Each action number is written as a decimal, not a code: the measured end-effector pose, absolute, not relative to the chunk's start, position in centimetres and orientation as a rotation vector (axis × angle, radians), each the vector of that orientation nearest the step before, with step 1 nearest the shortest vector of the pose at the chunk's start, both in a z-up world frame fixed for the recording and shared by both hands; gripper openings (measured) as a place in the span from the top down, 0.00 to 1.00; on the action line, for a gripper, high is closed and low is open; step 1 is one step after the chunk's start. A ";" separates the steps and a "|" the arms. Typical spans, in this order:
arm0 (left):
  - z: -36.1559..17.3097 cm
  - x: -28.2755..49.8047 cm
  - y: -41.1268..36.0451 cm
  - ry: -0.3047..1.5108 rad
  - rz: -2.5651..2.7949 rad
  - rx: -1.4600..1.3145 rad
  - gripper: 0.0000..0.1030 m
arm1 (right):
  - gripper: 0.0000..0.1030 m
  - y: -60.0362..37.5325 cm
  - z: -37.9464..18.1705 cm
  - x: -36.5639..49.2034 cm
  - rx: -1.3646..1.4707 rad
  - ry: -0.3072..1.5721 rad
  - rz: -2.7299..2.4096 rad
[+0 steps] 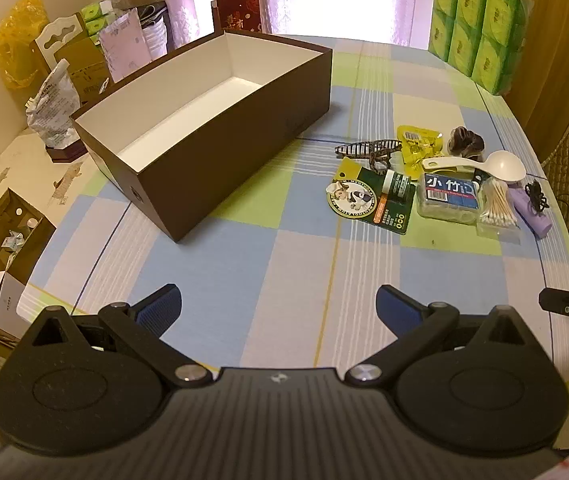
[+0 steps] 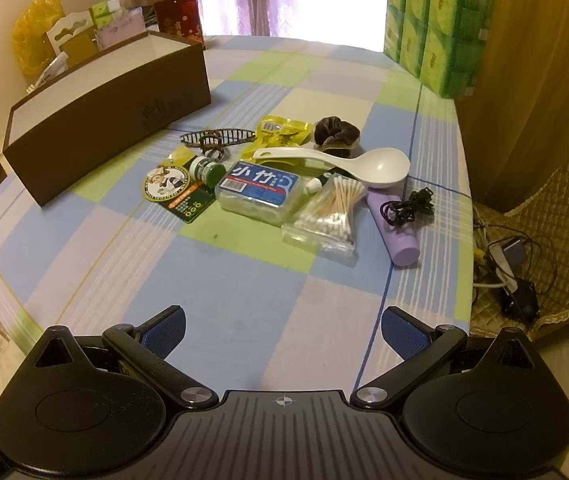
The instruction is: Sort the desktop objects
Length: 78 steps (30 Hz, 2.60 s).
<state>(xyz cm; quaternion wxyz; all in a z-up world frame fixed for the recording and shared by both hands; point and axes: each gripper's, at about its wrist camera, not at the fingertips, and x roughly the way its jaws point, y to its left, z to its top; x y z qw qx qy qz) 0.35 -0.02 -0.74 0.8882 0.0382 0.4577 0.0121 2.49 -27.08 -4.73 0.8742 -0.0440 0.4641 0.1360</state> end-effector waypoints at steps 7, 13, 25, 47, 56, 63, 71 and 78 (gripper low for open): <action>-0.9 0.4 0.0 0.958 0.013 0.085 0.01 | 0.02 -27.0 -4.8 2.5 -0.085 0.974 0.278; -0.9 0.4 0.1 0.958 0.011 0.084 0.01 | 0.02 -26.9 -4.8 2.4 -0.086 0.974 0.278; -1.0 0.9 0.5 0.956 0.014 0.072 0.01 | 0.02 -26.5 -4.5 2.2 -0.087 0.969 0.263; -1.8 2.4 0.3 0.994 -0.022 0.063 0.01 | 0.02 -26.6 -4.9 2.6 -0.075 0.983 0.240; -2.6 4.0 -0.4 1.031 -0.066 0.063 0.01 | 0.02 -27.3 -5.4 3.4 -0.048 1.005 0.219; -2.6 5.3 -1.6 0.984 -0.149 0.094 0.01 | 0.02 -28.2 -5.9 4.1 -0.015 1.021 0.198; -3.4 8.4 -3.3 0.917 -0.198 0.175 0.01 | 0.02 -30.6 -5.9 5.6 0.036 0.971 0.135; -4.7 12.2 -4.8 0.890 -0.262 0.196 0.01 | 0.02 -33.2 -6.1 7.9 0.126 0.892 0.053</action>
